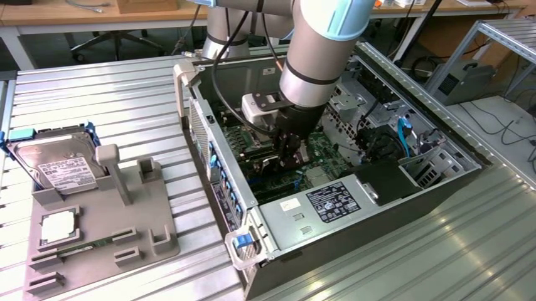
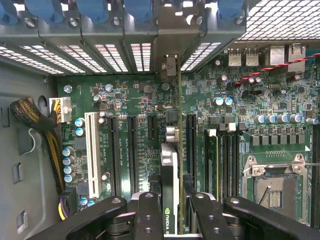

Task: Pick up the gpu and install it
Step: 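Insert the gpu into the slot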

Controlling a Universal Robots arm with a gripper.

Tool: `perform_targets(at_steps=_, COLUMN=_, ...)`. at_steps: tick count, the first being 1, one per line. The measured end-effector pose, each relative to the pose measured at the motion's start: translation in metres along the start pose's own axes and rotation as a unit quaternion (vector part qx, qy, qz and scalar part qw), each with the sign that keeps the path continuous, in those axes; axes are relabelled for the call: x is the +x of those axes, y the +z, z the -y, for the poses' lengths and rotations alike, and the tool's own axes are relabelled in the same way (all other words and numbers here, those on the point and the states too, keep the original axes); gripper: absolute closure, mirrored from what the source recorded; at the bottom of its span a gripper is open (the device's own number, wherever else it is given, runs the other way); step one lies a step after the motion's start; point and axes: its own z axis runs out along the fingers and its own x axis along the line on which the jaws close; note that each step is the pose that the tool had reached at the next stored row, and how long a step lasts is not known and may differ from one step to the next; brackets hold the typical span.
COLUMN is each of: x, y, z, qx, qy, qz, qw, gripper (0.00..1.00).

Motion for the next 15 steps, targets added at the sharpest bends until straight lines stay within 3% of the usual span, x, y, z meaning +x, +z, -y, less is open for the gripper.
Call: perform_targets(at_steps=15, x=0.0001, y=0.0012, z=-0.0013, qx=0.0002, qy=0.000, qz=0.0001, qw=1.0000, gripper=0.73)
